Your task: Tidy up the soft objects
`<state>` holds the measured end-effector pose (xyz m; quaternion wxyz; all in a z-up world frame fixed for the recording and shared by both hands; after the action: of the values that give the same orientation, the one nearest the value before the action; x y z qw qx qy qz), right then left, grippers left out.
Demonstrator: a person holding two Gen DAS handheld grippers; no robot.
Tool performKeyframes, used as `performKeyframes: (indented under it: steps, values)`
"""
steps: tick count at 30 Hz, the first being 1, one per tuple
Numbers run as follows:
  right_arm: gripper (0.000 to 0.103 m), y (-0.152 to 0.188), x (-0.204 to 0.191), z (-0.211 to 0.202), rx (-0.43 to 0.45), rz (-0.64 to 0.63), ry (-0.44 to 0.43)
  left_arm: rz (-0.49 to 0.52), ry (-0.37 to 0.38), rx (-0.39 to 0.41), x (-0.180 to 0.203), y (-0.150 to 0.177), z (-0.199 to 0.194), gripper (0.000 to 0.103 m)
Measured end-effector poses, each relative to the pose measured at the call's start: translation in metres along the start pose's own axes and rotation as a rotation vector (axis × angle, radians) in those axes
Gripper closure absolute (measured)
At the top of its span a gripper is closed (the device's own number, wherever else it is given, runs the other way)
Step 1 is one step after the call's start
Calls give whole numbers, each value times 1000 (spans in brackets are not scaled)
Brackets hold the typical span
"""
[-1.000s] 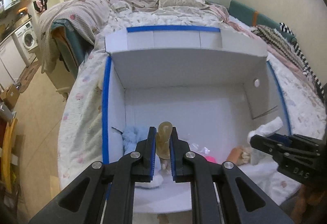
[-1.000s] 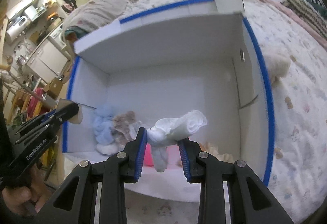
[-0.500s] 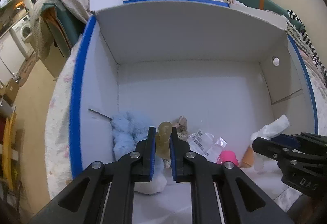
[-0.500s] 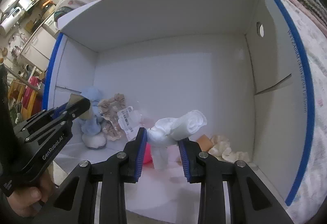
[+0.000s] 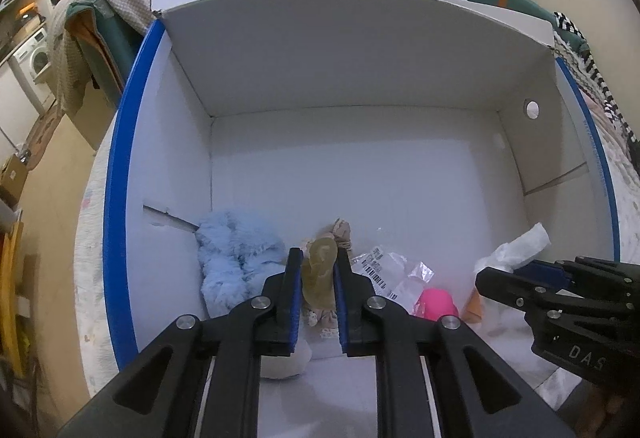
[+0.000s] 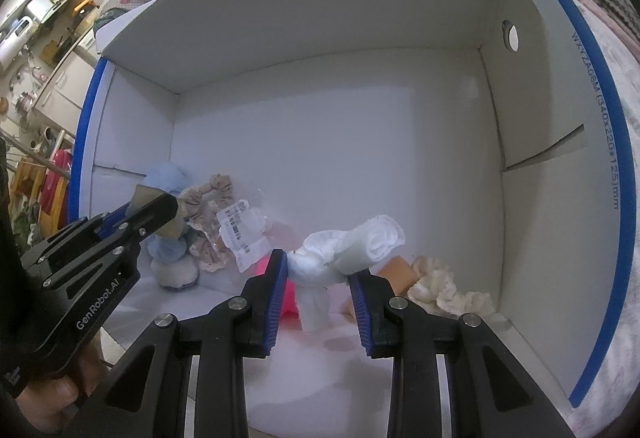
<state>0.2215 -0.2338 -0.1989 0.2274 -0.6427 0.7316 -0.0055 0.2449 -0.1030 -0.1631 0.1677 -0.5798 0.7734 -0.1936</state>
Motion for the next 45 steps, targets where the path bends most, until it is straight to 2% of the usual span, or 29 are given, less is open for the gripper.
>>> performKeyframes:
  steps: [6,8,11,13,15,16,17,20,21,24,27,31,36,40,45]
  values:
    - [70,1,0,3,-2,5,8,19,-17,13,4,1,-2,88]
    - [70,1,0,4,-1,3,10,31,-23,15,6,2,-2,85]
    - [69,2,-2,2,6,2,5,24,-30,12,6,3,-2,74]
    - [67,1,-1,0,10,10,-4,18,-42,17,4,3,-5,62]
    - [53,1,0,-4,21,19,-7,14,-49,39,3,2,-11,49]
    - [49,1,0,-7,29,23,-14,14,-55,44,3,3,-13,47]
    - [43,0,0,-9,36,30,-20,13,-53,50,3,3,-16,47]
    - [35,-1,-1,-14,49,42,-34,8,-52,61,3,6,-24,45]
    - [27,-1,-2,-15,51,45,-43,8,-57,67,1,7,-28,45]
    - [15,-1,-1,-23,74,53,-42,18,-65,73,-1,10,-38,45]
    - [2,-2,-1,-33,109,64,-48,22,-33,66,0,13,-49,45]
    - [1,1,0,-49,147,79,-65,-12,-93,89,-13,17,-67,45]
    - [0,13,3,-62,166,78,-47,-51,-66,78,-19,30,-84,45]
    - [0,26,3,-69,177,67,-34,-69,-80,80,-25,46,-96,44]
    - [0,44,2,-79,198,49,-17,-114,-36,86,-28,66,-111,32]
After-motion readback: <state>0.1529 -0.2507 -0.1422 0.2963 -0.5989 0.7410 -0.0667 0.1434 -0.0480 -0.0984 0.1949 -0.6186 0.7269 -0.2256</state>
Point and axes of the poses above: each gripper's, at about its wrist camera, not at the fingertips, and z roughly the way its jaws point, x to its right, y to its underside, the point moved 9 cm from there along z, roughly the way its jaws point, and after that the axes turned 6 degrees about z, right-handed, at the moved point
